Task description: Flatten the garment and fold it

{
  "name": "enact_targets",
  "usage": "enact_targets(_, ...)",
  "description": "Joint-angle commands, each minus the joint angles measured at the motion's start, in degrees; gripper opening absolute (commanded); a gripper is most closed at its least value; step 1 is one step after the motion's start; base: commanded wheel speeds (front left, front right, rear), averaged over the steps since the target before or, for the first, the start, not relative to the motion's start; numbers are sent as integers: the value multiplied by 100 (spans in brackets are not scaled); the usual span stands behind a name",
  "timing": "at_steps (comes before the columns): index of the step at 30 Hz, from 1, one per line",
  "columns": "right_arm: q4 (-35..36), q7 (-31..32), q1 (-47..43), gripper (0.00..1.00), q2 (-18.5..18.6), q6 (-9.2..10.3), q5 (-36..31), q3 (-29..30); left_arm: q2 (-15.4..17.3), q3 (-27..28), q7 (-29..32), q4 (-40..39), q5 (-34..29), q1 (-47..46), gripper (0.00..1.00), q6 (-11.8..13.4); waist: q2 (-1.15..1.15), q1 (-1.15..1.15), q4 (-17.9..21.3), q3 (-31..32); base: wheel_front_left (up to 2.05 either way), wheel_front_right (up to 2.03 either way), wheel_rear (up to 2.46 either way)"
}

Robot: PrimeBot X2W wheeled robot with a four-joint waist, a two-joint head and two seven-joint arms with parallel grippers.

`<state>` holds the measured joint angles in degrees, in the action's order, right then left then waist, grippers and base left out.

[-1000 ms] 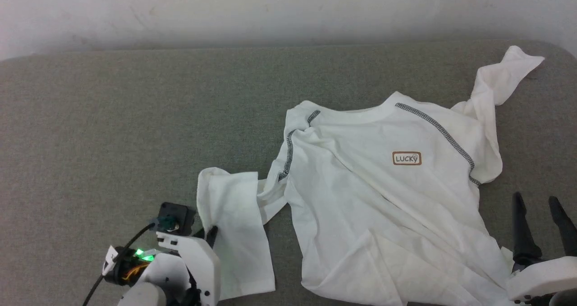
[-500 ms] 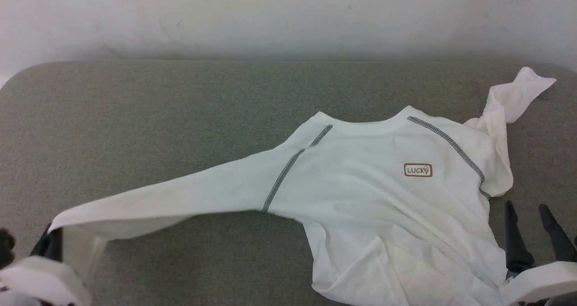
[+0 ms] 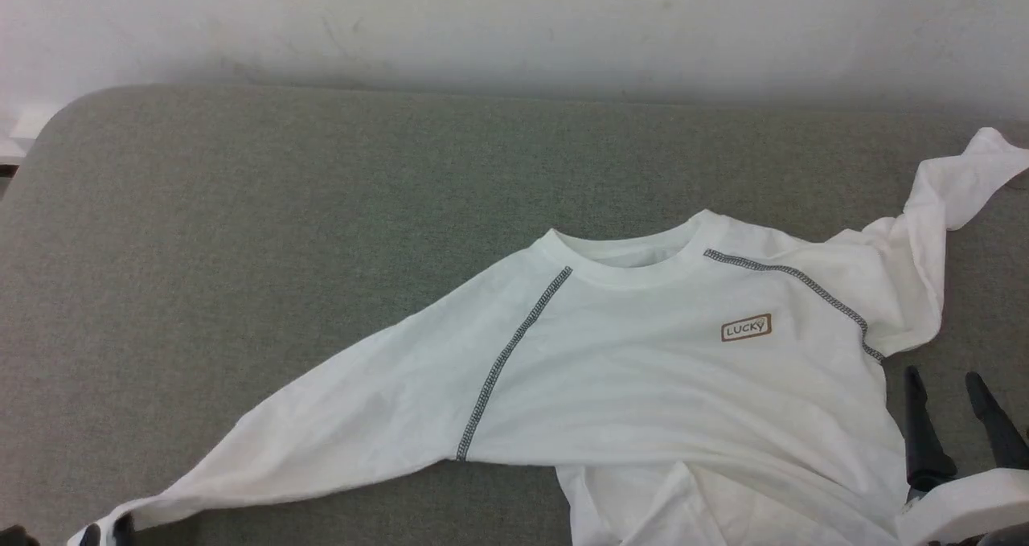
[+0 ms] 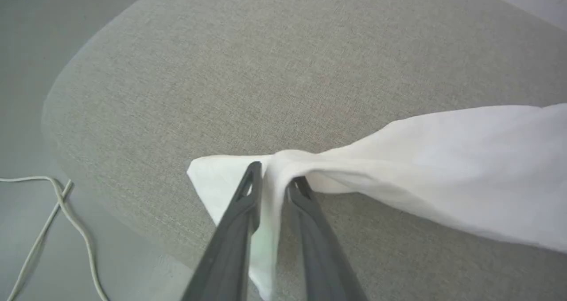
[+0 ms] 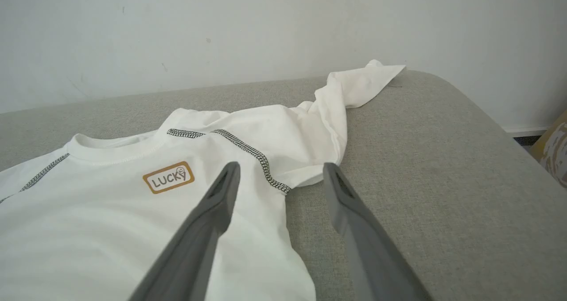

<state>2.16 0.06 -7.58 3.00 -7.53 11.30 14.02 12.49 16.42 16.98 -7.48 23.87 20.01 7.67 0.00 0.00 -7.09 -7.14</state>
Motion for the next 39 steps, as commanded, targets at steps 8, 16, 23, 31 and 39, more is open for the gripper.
enact_targets(8,34,65,71,100,-13,4,0,-35,-215,-269,-318,-658,465,-810,100,-300,0,0,60,-25,0,0,0)
enact_targets(16,6,-17,250,100,-13,4,82,-117,368,-1374,435,-1326,97,-2297,100,-836,0,0,355,-394,0,0,0)
enact_targets(23,-95,-143,458,100,-13,4,150,-206,713,-2255,1193,-695,171,-3658,100,-1341,0,0,621,-791,0,0,0)
enact_targets(31,-307,-346,714,100,-13,4,236,-318,1461,-3427,2432,17,868,-4676,100,-1511,0,0,981,-1196,0,0,0)
enact_targets(39,-448,-470,846,100,-13,4,252,-373,1967,-4144,2668,466,1378,-4920,100,-1515,0,0,1202,-1383,0,0,0)
